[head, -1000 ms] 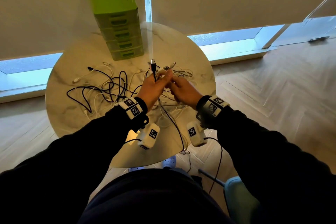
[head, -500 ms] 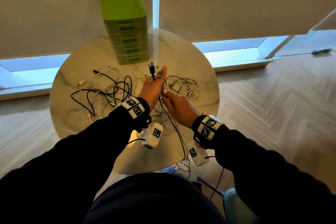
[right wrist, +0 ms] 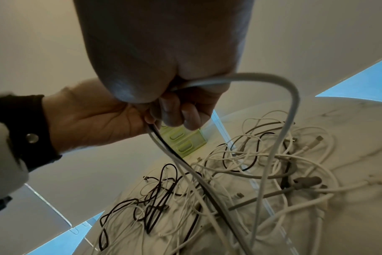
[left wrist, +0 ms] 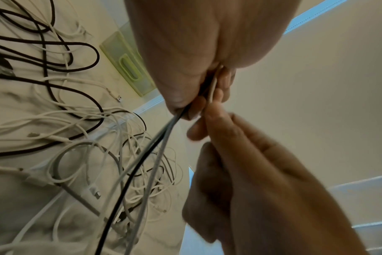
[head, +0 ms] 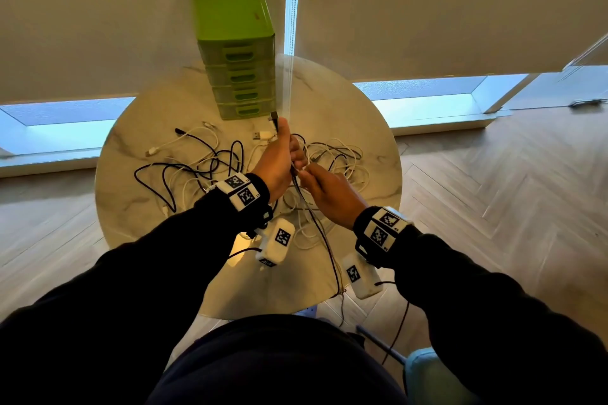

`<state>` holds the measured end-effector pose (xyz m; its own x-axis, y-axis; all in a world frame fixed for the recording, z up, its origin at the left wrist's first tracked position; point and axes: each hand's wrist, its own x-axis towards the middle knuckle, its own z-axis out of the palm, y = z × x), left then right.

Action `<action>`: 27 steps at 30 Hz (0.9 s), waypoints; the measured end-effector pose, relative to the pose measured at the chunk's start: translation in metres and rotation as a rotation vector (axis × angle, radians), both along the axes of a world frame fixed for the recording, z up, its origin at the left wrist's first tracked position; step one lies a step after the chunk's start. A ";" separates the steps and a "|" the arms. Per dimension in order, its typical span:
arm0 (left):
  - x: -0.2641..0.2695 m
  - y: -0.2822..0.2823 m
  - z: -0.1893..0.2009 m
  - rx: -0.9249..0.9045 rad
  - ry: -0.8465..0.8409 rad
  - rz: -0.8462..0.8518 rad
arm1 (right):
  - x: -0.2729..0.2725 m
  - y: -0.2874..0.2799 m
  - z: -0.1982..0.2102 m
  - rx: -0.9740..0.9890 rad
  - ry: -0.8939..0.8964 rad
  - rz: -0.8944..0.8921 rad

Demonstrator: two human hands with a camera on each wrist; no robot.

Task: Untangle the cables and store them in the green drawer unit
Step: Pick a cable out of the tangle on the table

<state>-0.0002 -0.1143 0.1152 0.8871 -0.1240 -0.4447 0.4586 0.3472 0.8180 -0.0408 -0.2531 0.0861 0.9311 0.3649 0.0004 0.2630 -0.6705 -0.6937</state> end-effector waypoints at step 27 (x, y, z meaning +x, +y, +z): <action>0.024 0.059 0.013 0.598 -0.041 -0.161 | 0.065 0.030 0.018 0.031 0.062 0.039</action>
